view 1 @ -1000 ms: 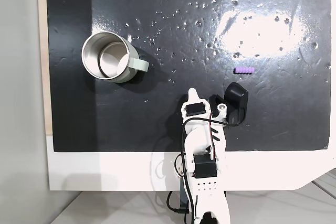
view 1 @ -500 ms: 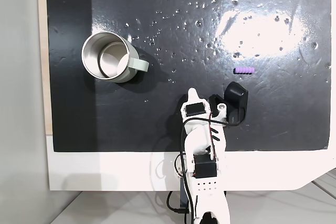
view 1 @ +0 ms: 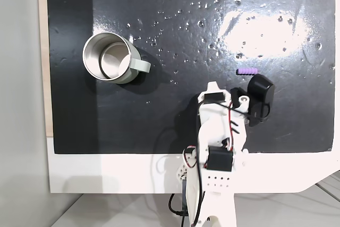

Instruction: Grasp a pengrip and put it in the cup.

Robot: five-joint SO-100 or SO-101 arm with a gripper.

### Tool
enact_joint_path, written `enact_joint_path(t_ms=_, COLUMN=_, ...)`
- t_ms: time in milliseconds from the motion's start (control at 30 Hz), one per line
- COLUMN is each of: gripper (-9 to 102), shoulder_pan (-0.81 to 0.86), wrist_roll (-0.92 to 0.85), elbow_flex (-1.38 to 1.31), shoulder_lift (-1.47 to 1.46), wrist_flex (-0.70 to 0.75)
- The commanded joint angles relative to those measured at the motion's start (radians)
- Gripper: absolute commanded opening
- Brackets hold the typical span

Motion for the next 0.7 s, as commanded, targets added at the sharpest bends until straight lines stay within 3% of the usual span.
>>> enact_joint_path(t_ms=0, gripper=0, shoulder_pan=0.023, wrist_roll=0.011, elbow_flex=-0.106, shoulder_lift=-0.112, wrist_flex=-0.074)
enact_joint_path(t_ms=333, gripper=0, shoulder_pan=0.098, wrist_roll=0.075, elbow_flex=-0.333, shoulder_lift=-0.569, wrist_flex=-0.063)
enact_joint_path(t_ms=667, gripper=13, shoulder_pan=0.146, wrist_roll=0.046, elbow_flex=-0.443, shoulder_lift=-0.716, wrist_flex=-0.051)
